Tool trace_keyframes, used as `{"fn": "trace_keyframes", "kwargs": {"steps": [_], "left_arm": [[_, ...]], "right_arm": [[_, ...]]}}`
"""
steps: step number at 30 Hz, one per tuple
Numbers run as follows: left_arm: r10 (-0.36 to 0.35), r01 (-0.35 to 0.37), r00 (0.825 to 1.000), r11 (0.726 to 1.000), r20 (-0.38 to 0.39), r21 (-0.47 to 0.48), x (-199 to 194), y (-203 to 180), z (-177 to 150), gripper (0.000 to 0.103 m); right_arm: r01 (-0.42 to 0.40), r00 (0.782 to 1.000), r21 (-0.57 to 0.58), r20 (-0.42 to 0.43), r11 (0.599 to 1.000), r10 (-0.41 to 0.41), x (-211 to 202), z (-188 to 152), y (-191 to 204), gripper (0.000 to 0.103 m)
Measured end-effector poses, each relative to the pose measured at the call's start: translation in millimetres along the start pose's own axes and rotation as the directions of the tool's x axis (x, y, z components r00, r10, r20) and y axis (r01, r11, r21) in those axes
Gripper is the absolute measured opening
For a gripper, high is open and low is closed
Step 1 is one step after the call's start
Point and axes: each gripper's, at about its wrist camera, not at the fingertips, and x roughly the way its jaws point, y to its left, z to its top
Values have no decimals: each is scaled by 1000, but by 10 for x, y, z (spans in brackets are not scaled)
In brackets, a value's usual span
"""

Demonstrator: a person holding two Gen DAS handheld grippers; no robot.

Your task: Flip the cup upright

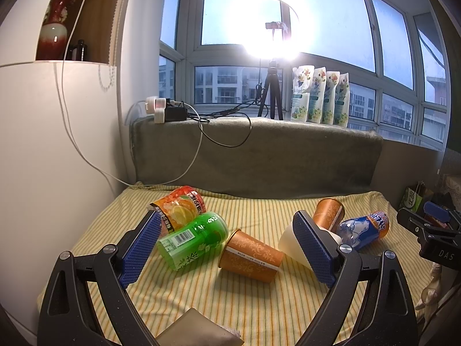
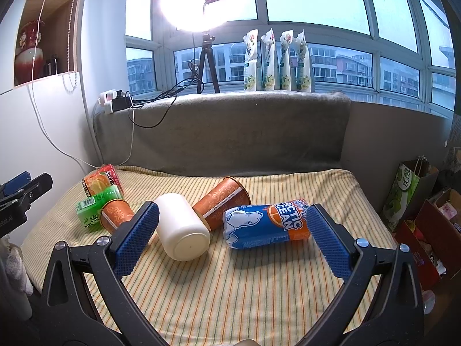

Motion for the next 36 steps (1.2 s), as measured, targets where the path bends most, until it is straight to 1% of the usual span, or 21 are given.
{"fn": "trace_keyframes", "kwargs": {"steps": [36], "left_arm": [[-2,2,1000,1000,0,0,26,12,-20,93]], "right_arm": [[-3,1000,3,-4,1000,3,5,-10,10,103]]}}
